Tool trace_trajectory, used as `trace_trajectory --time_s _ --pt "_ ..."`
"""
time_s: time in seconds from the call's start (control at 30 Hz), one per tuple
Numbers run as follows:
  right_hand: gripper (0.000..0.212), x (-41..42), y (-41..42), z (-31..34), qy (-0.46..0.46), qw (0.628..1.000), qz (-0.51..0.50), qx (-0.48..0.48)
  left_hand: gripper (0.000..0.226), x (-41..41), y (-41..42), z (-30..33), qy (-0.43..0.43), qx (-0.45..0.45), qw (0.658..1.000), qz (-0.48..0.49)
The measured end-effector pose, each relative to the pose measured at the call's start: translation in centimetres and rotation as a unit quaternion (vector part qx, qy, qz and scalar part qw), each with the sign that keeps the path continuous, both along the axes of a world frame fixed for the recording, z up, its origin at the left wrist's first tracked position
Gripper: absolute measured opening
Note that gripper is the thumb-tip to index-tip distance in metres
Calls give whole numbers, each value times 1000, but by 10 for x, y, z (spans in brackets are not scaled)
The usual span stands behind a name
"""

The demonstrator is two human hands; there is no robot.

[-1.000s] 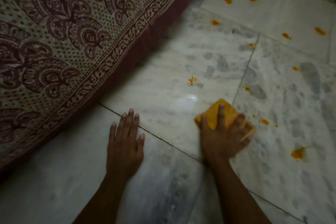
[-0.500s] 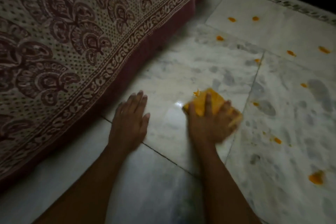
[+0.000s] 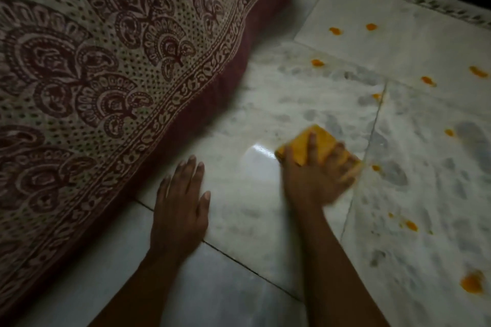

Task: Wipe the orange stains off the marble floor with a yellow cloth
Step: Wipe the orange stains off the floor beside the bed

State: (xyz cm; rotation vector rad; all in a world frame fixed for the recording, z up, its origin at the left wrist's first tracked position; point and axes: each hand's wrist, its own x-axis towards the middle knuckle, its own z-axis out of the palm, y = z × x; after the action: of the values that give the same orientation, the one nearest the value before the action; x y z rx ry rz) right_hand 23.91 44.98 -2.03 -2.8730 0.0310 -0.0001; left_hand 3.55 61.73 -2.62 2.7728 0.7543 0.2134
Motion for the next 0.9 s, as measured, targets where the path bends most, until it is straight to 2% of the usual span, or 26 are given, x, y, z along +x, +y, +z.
trace_trajectory --time_s 0.03,0.1,0.17,0.23,0.3,0.33,0.4,0.43,0.5,0.53,0.6,0.67,0.7,0.8,0.87,0.9 --pt "81 5 27 -6 -15 1000 15 1 63 -2 1 -1 0 4 1000 -1" --pt "77 -19 48 -14 -71 987 141 6 63 0 2 0 -4 7 1000 -1" --pt "73 -76 16 -2 -95 960 264 1 62 -2 -1 2 -6 8 1000 -1" --pt "76 -105 -39 12 -81 948 306 10 62 0 -1 5 -14 5 1000 0" --pt "81 -87 -73 7 -60 965 254 -32 61 2 1 4 -17 0 1000 0" --pt "82 -65 -73 5 -44 981 183 -48 61 3 2 4 -17 -2 1000 0" --pt "81 -12 -39 7 -48 997 50 -27 61 2 1 0 -15 -2 1000 1" --pt "82 14 -12 9 -31 999 37 3 61 2 1 -1 -17 -1 1000 1" --pt "85 42 44 8 43 993 110 29 61 2 2 -3 -20 5 1000 4" --pt "85 39 64 6 48 987 150 28 60 2 2 -3 -19 11 1000 2" --pt "78 3 67 2 -24 974 225 13 60 1 1 0 -16 14 1000 1" --pt "74 -48 23 0 -71 954 289 18 61 1 2 4 -13 6 1000 4" --pt "74 -63 -7 4 -74 956 285 15 61 0 3 4 -8 -1 1000 1" --pt "80 -31 -54 9 -38 990 133 -16 61 2 5 4 -12 -22 1000 -3" --pt "81 13 -31 14 5 999 16 -31 60 1 5 1 -22 -31 999 -2" --pt "81 35 -9 15 34 999 -11 -15 60 1 5 0 -25 -31 999 -3"
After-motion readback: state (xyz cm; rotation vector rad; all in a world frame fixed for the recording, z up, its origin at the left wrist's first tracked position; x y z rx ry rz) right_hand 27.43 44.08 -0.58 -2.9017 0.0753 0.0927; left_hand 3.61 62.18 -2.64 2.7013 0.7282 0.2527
